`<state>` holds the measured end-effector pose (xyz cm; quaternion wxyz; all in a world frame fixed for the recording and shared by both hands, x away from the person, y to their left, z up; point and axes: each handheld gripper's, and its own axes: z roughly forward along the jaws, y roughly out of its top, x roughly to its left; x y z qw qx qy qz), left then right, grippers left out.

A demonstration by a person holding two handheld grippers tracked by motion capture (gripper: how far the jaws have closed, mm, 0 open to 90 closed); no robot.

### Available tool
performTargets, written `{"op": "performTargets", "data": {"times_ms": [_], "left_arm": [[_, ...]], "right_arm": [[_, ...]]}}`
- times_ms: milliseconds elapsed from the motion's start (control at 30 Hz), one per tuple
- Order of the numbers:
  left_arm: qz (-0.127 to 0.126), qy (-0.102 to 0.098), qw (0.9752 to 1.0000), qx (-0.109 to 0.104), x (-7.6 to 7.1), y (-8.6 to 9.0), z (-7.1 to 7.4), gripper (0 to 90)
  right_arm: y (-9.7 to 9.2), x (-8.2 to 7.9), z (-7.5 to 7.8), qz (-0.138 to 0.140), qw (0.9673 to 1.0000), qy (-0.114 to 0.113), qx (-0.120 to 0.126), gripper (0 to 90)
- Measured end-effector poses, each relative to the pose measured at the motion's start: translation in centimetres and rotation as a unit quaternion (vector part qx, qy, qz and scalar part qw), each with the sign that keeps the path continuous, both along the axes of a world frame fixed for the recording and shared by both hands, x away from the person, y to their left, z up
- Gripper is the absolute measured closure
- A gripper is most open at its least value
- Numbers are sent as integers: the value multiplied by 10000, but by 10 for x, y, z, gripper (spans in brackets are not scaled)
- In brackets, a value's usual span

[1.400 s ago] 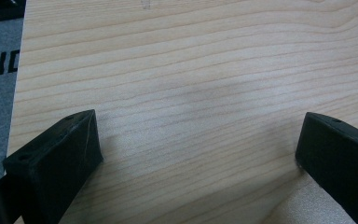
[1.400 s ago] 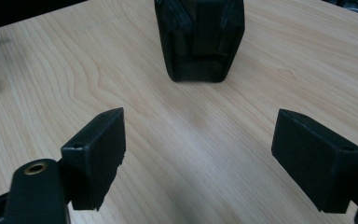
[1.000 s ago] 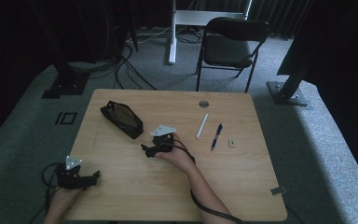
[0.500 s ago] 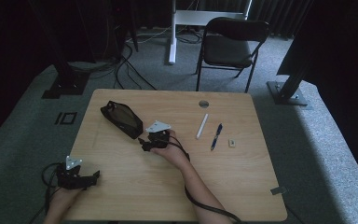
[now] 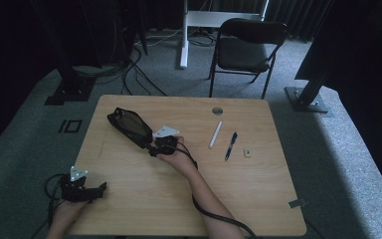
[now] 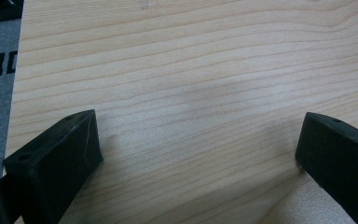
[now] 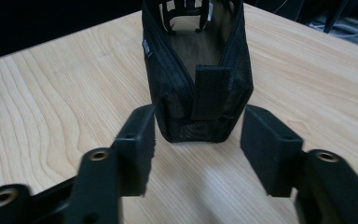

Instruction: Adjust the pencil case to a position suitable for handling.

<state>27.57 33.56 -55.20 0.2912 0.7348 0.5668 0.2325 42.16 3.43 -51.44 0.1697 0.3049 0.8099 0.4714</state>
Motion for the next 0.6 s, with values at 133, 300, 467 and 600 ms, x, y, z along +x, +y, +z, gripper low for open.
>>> {"op": "performTargets", "data": {"times_ms": [133, 300, 467, 600], "left_arm": [[-2, -2, 10000, -5, 0, 0, 0, 1], [-2, -2, 10000, -6, 0, 0, 0, 1], [-3, -1, 10000, -5, 0, 0, 0, 1], [-3, -2, 10000, -5, 0, 0, 0, 1]], "right_arm": [[2, 4, -4, -114, 9999, 21, -13, 497], [5, 9, -9, -113, 9999, 42, -4, 508], [6, 12, -10, -102, 9999, 46, 1, 520], [7, 14, -8, -68, 10000, 24, -26, 556]]}}
